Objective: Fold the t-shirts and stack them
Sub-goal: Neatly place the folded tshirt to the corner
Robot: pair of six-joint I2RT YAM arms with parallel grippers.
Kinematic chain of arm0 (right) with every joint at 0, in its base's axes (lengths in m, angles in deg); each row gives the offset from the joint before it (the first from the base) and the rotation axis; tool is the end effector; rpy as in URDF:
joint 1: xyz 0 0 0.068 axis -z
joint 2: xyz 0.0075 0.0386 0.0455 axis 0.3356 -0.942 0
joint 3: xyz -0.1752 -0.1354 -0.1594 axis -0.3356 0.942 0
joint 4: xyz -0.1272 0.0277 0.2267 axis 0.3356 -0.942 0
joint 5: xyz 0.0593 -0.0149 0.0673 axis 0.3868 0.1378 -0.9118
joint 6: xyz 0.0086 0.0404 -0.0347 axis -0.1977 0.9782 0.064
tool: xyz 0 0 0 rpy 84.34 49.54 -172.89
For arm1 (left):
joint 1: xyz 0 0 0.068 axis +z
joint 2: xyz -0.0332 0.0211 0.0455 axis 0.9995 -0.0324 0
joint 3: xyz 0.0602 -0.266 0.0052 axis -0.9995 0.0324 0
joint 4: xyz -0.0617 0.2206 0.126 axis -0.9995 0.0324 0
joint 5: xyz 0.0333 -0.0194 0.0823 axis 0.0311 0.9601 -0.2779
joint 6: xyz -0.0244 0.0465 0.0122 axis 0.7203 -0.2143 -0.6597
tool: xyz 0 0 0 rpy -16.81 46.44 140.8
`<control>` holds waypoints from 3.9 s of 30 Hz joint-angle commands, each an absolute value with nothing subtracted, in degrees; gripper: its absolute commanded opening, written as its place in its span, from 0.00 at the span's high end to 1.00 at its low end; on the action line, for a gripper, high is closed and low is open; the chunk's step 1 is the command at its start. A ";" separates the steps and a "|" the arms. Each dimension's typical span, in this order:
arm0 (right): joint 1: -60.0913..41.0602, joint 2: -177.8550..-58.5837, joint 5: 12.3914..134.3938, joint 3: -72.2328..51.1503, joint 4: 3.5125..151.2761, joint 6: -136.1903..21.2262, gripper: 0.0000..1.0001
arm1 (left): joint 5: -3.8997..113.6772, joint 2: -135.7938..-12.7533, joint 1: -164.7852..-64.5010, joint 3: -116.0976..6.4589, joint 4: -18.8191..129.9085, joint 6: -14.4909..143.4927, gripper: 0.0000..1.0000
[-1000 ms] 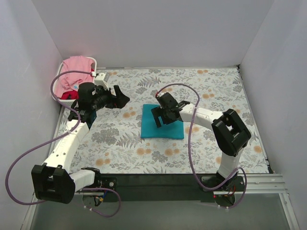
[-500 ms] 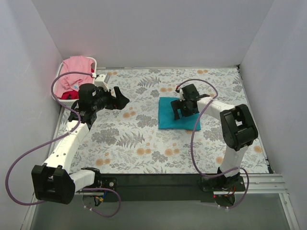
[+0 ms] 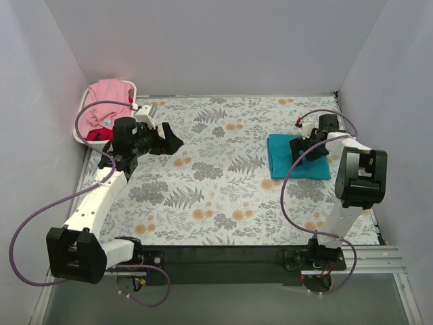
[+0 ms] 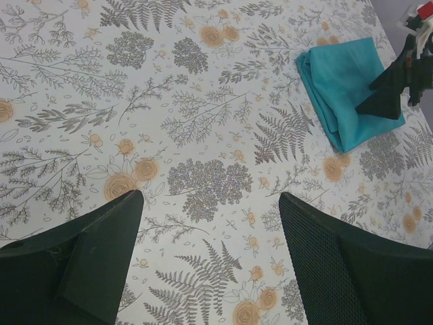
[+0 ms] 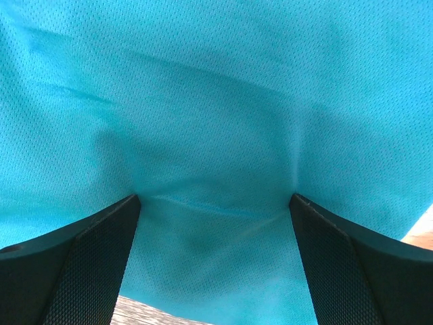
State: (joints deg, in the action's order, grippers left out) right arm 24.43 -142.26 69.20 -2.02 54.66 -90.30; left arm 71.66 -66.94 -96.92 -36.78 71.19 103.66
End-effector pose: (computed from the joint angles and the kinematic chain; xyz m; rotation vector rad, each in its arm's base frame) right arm 0.3703 -0.0239 0.1693 -0.5465 2.5481 0.0834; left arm 0.2624 -0.0557 0.3085 -0.5025 2.1250 -1.0690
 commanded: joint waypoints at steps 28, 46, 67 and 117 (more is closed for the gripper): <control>27.88 -120.81 77.70 2.15 36.94 -80.56 0.02 | 73.70 -61.54 -96.76 -39.34 74.26 108.03 0.18; 20.93 -128.45 80.23 14.91 51.17 -65.18 0.02 | 75.10 -60.92 -95.36 -40.92 77.33 110.75 0.17; 22.68 -149.28 85.51 -5.13 56.81 -68.07 0.02 | 75.98 -61.97 -93.42 -41.10 79.27 109.70 0.16; 27.35 -168.71 82.00 -34.31 55.31 -76.60 0.02 | 75.72 -65.84 -92.36 -42.50 81.38 106.71 0.02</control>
State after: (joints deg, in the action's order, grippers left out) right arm 26.99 -165.43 80.39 -33.38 57.46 -74.14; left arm 75.18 -66.20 -92.74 -40.17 80.89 107.75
